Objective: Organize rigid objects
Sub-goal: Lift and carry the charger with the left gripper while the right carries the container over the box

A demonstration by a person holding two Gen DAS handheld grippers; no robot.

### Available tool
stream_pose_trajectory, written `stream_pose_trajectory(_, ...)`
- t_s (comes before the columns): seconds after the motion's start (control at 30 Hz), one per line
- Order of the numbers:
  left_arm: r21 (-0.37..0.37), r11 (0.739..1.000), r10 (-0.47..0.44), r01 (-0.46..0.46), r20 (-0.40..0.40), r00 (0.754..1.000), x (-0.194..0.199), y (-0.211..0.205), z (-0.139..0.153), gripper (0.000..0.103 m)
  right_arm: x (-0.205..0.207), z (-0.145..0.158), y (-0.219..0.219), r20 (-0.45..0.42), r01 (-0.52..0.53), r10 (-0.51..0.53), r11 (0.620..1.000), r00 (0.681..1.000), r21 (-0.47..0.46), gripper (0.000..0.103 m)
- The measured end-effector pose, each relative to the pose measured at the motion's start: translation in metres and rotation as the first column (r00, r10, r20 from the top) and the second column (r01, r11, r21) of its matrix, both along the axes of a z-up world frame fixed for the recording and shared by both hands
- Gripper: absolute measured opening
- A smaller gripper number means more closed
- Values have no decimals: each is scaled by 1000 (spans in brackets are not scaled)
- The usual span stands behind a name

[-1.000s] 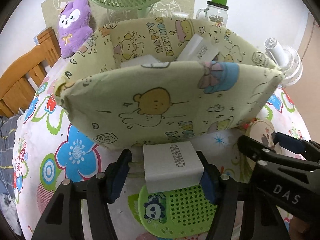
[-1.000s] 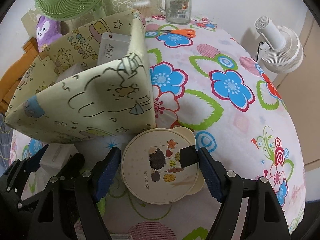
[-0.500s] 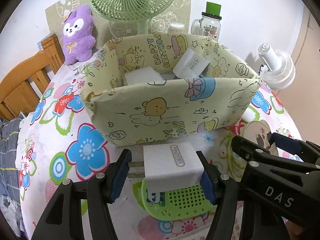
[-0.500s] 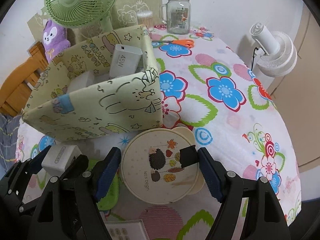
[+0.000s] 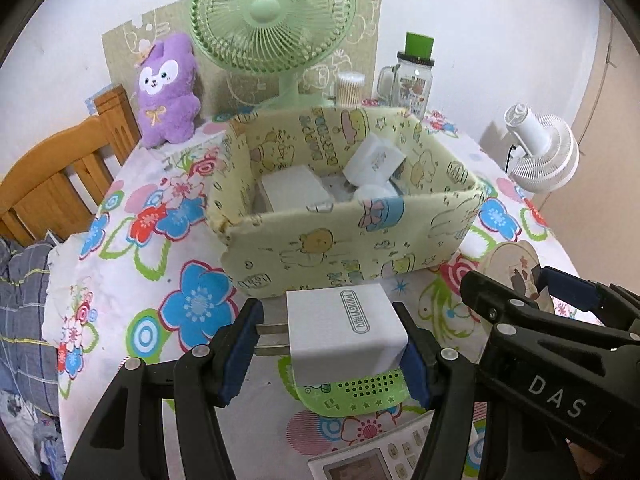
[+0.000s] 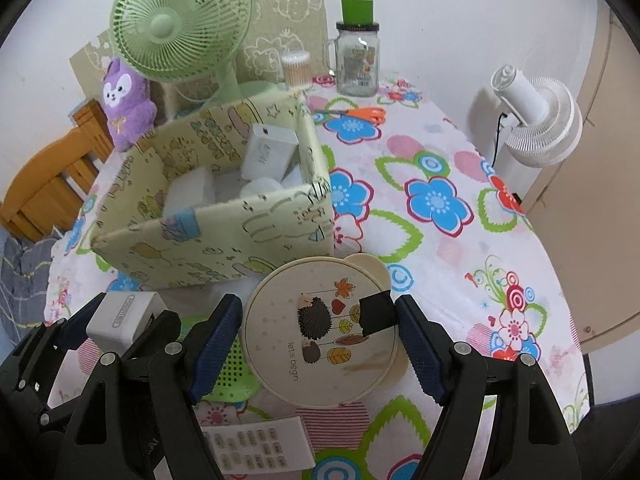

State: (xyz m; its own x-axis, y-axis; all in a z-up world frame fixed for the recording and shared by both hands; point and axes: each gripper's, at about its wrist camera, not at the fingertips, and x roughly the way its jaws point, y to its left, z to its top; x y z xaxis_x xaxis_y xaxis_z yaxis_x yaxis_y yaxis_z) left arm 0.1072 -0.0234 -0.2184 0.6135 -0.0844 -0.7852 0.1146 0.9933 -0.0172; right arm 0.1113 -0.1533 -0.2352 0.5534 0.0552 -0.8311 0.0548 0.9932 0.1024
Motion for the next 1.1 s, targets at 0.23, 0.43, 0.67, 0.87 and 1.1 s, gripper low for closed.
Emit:
stream_pose_trajectory(0.23, 0, 1000, 7, -7, 44, 999, -5, 4, 23, 66, -5, 25, 4, 45, -8, 7, 1000, 999, 0, 80)
stream_pose_trajectory(0.43, -1, 1000, 10, -10, 73, 997, -8, 6, 41, 66, -8, 44, 7, 75, -17, 17, 1000, 997, -4, 80)
stream_pose_trajectory(0.67, -8, 1000, 23, -23, 93, 995, -7, 7, 60, 66, -7, 65, 7, 110, -29, 30, 1000, 994, -4, 80)
stream_pose_trajectory(0.87, -16, 999, 34, -33, 110, 993, -5, 7, 77, 66, -5, 82, 5, 138, -39, 39, 999, 990, -6, 80)
stream_pose_trajectory(1.1, -26, 998, 52, -49, 125, 991, 2, 5, 92, 66, 3, 99, 2, 160, -55, 57, 998, 985, -17, 80)
